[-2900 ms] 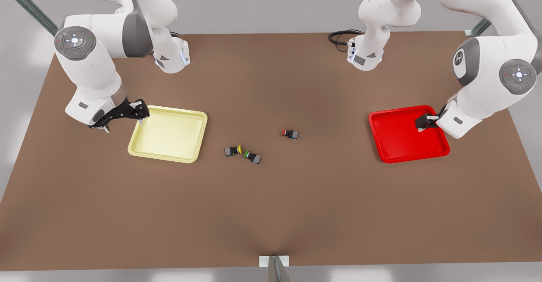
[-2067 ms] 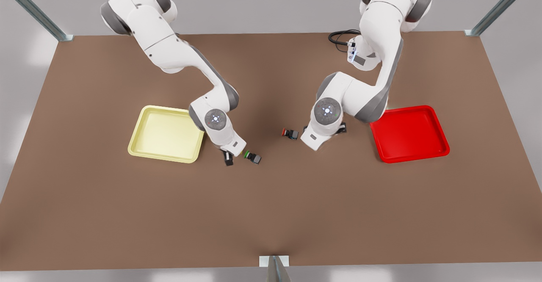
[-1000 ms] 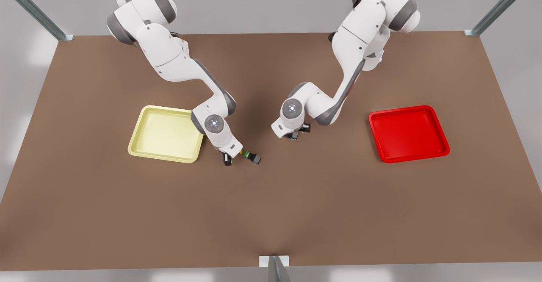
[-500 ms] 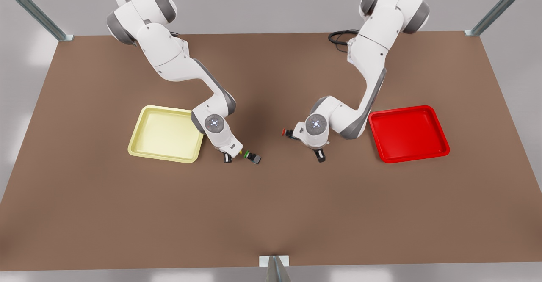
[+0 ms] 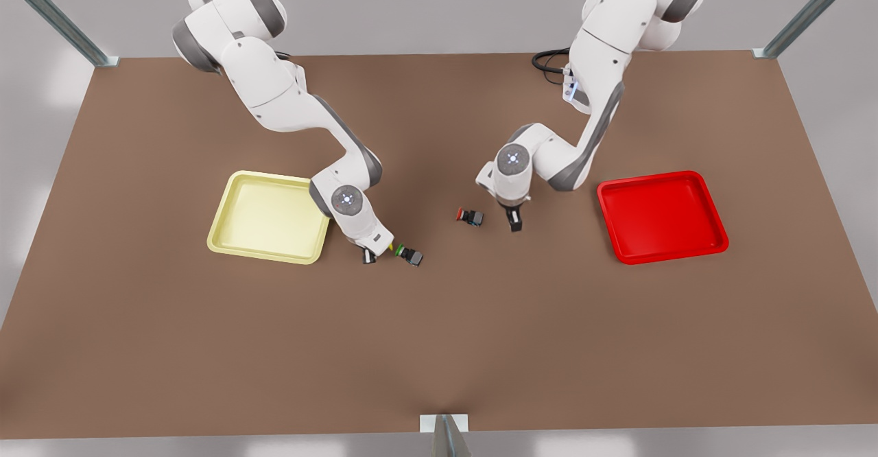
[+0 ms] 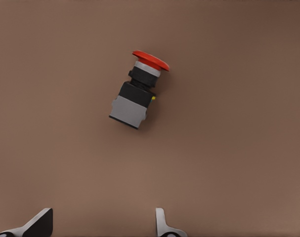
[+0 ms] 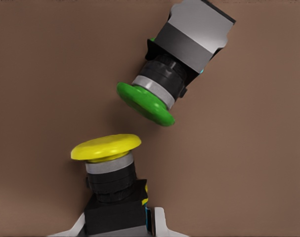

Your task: Place the switches on the corresponding trays according to their colors

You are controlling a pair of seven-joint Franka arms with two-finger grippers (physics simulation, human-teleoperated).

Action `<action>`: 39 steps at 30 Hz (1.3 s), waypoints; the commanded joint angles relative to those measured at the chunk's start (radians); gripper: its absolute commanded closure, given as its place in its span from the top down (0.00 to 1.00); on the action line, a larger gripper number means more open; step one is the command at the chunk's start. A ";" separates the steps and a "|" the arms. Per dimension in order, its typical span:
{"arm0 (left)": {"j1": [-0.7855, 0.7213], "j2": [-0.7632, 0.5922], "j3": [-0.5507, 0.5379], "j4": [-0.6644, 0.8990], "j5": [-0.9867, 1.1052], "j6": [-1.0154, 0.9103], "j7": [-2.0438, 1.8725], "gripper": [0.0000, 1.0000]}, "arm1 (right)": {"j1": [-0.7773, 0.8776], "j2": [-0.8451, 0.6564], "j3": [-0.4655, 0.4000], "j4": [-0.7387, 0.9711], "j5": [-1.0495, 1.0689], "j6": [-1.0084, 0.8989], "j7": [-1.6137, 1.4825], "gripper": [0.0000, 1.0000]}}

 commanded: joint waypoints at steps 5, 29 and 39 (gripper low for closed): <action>-0.009 -0.005 -0.035 -0.039 0.052 0.041 0.042 0.99 | -0.002 -0.010 0.002 0.000 0.000 -0.008 -0.002 0.53; -0.068 0.123 -0.052 0.039 0.244 0.169 0.057 1.00 | -0.101 -0.439 -0.290 -0.482 0.002 -0.110 -0.676 1.00; -0.057 0.146 -0.052 0.038 0.311 0.259 0.057 1.00 | -0.124 -0.329 -0.287 0.366 0.003 -0.813 -0.607 1.00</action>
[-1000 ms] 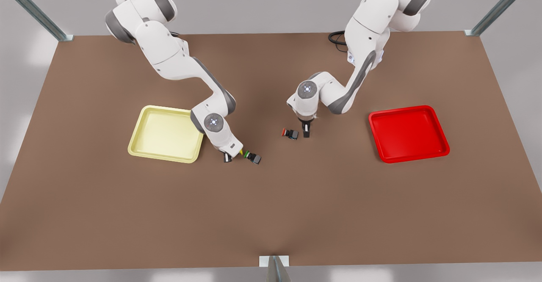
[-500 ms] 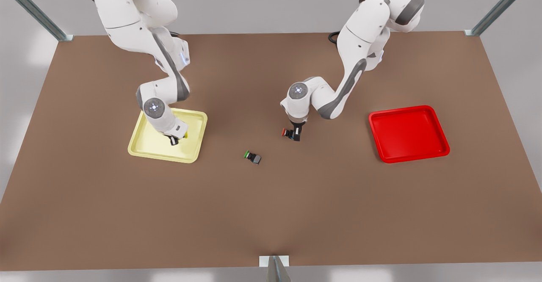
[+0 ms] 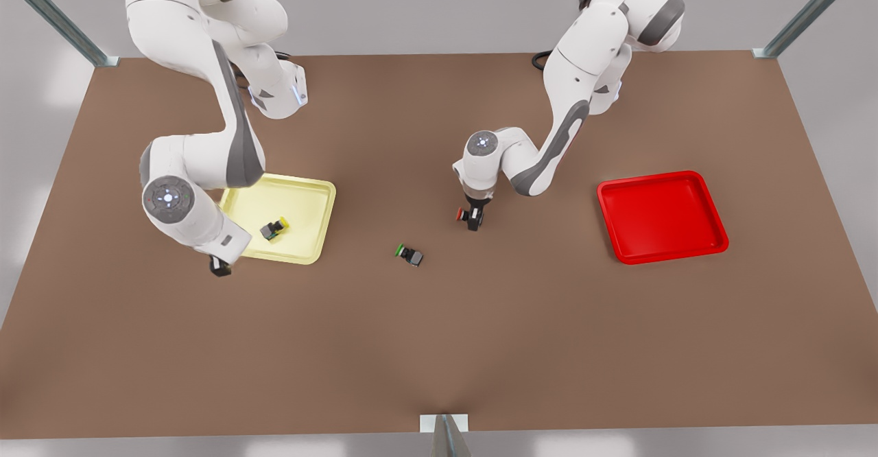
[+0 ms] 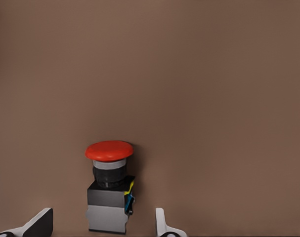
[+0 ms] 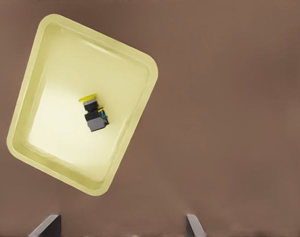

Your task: Place the switches on the corresponding trays according to their colors

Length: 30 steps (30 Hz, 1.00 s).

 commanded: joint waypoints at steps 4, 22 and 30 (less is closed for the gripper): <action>-0.029 0.000 0.002 0.017 0.013 -0.115 -0.034 1.00 | 0.003 -0.151 0.064 0.117 -0.067 -0.134 1.078 1.00; -0.132 0.050 0.071 0.111 -0.036 -0.116 -0.022 1.00 | -0.084 -0.197 0.111 0.069 0.002 -0.218 1.297 1.00; -0.141 0.072 0.074 0.137 -0.054 -0.178 -0.036 1.00 | -0.107 -0.179 0.111 0.076 0.004 -0.228 1.294 1.00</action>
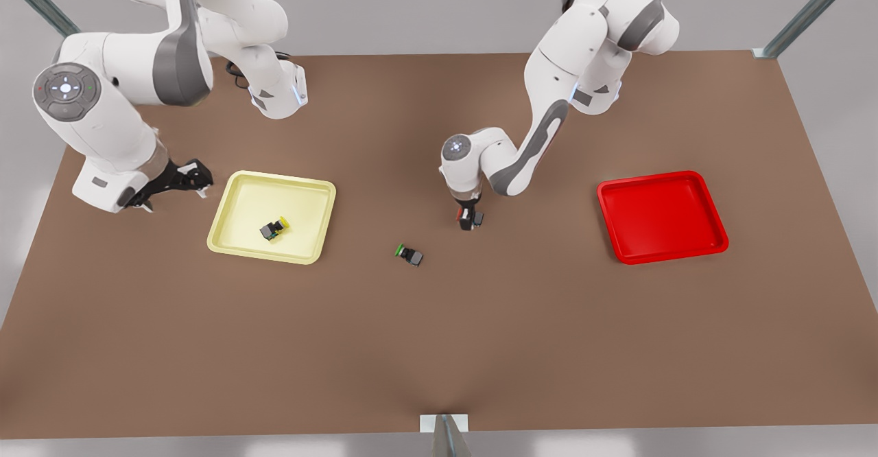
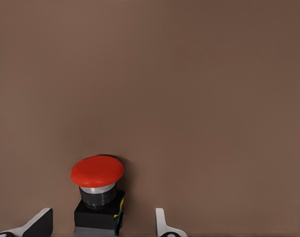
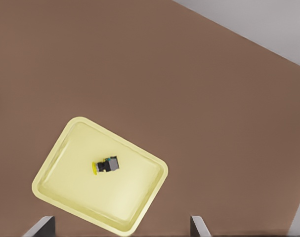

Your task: Place the switches on the corresponding trays according to their colors

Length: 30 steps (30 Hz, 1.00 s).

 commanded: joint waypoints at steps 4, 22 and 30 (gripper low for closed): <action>-0.006 0.003 0.000 0.012 -0.014 -0.005 0.003 1.00 | 0.017 0.005 0.000 0.002 0.000 0.000 -0.002 1.00; 0.041 -0.008 0.011 -0.031 0.011 0.052 0.054 1.00 | 0.018 0.023 0.000 0.000 -0.006 0.000 -0.006 1.00; 0.055 -0.021 0.009 -0.064 0.028 0.113 0.054 1.00 | 0.023 0.034 0.002 0.000 -0.009 0.002 -0.003 1.00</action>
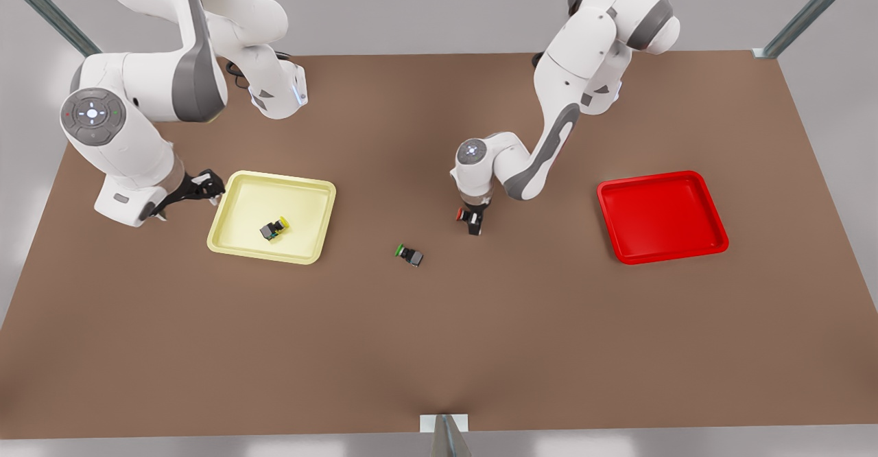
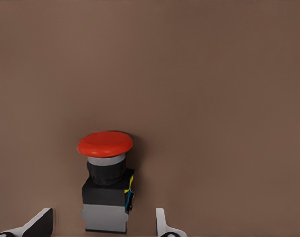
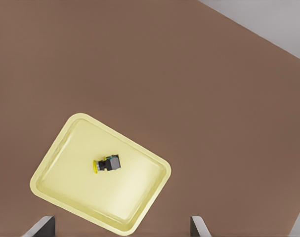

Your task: Place the switches on the corresponding trays according to their colors

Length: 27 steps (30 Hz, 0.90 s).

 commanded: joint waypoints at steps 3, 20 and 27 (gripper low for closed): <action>-0.002 0.005 0.000 0.000 0.003 0.019 0.000 1.00 | -0.001 0.003 0.000 0.000 0.000 0.000 -0.002 1.00; -0.020 -0.003 0.002 -0.006 0.026 -0.052 -0.011 1.00 | -0.008 0.017 0.000 0.000 -0.002 0.005 0.002 1.00; -0.015 0.006 0.002 -0.006 0.026 0.005 0.017 0.94 | -0.010 0.026 -0.002 0.000 -0.002 0.005 0.002 1.00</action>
